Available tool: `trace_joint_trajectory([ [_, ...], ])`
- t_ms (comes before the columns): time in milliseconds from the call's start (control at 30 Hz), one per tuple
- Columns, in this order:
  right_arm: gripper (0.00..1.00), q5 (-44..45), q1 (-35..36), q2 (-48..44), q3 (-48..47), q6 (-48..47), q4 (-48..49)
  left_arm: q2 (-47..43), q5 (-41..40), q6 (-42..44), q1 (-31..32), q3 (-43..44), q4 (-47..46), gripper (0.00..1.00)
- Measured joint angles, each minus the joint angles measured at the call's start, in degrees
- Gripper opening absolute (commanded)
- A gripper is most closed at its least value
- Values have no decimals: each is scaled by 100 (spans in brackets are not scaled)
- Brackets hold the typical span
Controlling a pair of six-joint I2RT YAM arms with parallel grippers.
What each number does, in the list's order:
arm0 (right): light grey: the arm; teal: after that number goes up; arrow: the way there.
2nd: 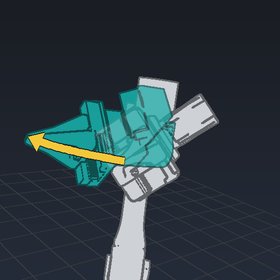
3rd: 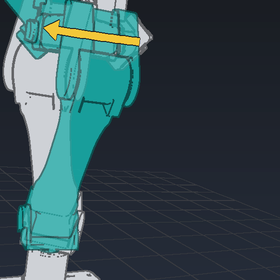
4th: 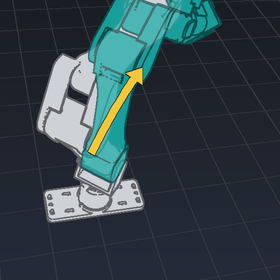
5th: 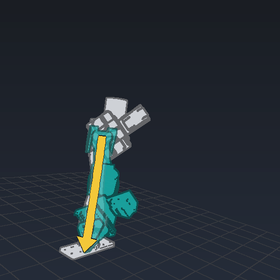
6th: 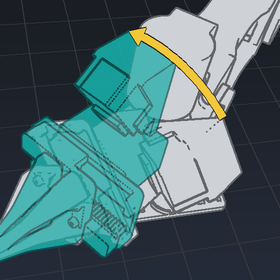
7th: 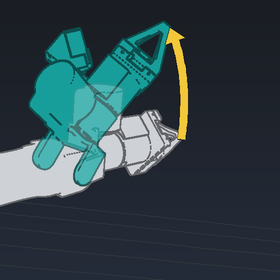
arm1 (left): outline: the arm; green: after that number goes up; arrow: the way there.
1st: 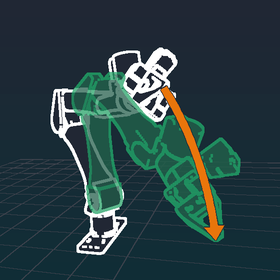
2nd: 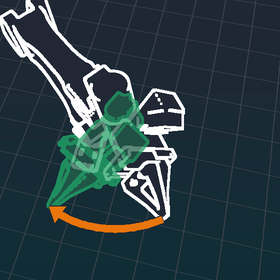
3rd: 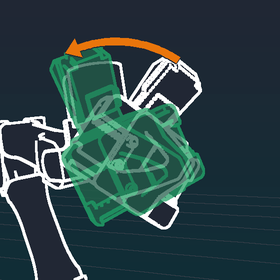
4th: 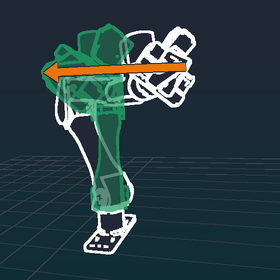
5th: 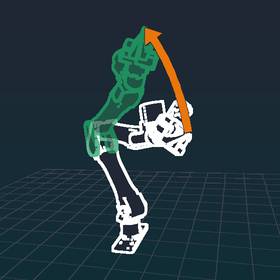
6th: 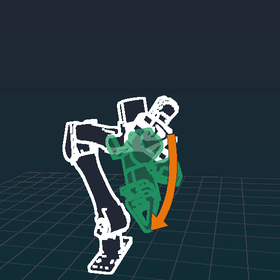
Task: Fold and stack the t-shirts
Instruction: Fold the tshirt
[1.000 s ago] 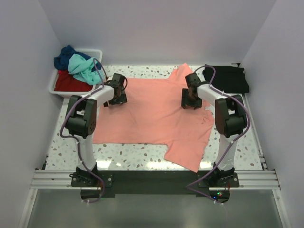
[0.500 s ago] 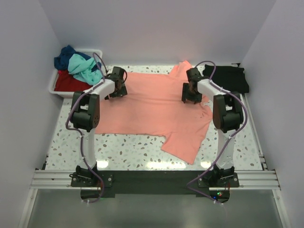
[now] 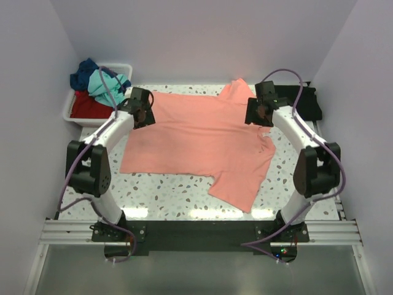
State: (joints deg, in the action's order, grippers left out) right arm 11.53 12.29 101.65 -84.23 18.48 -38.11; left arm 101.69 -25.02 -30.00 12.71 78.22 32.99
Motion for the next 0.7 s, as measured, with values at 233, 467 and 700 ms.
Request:
trace_joint_trajectory([
  [233,64,162,149,-1711,1419,234,-144,-1266,-9,-238,-11,-1309,-48,88],
  [467,64,280,785,-2970,2791,748,-634,-1829,142,-350,-24,-2312,79,83],
  [700,64,260,935,-3762,3154,966,-857,-2354,-131,-697,-28,-2671,356,75],
])
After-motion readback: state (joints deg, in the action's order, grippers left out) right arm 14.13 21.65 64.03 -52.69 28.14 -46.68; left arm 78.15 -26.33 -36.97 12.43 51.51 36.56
